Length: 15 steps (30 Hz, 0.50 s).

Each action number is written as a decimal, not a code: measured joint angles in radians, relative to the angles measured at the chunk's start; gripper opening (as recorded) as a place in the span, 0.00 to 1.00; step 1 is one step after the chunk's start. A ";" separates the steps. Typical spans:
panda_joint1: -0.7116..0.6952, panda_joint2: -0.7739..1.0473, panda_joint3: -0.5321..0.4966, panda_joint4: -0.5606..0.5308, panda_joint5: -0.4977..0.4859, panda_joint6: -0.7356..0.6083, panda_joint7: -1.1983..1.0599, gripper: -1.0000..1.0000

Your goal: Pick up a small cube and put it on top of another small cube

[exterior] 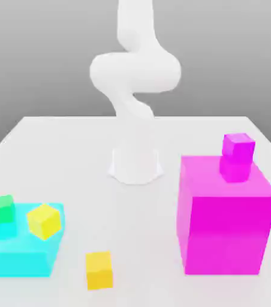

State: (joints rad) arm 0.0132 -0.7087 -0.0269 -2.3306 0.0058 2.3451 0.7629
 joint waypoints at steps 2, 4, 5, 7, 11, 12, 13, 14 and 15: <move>0.010 0.077 -0.022 -0.026 0.006 0.038 -0.032 0.50; 0.018 0.151 -0.043 -0.051 0.014 0.075 -0.064 0.50; 0.022 0.187 -0.053 -0.063 0.018 0.093 -0.080 0.50; 0.029 0.260 -0.072 -0.087 0.026 0.128 -0.113 0.50; 0.038 0.405 -0.105 -0.135 0.046 0.200 -0.179 0.50; 0.039 0.441 -0.112 -0.148 0.052 0.218 -0.196 0.50; 0.040 0.478 -0.118 -0.160 0.057 0.236 -0.213 0.50; 0.040 0.514 -0.124 -0.172 0.062 0.254 -0.230 0.50; 0.040 0.550 -0.130 -0.184 0.067 0.272 -0.246 0.50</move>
State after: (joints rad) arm 0.0531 -0.1584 -0.1571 -2.5145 0.0728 2.6167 0.5166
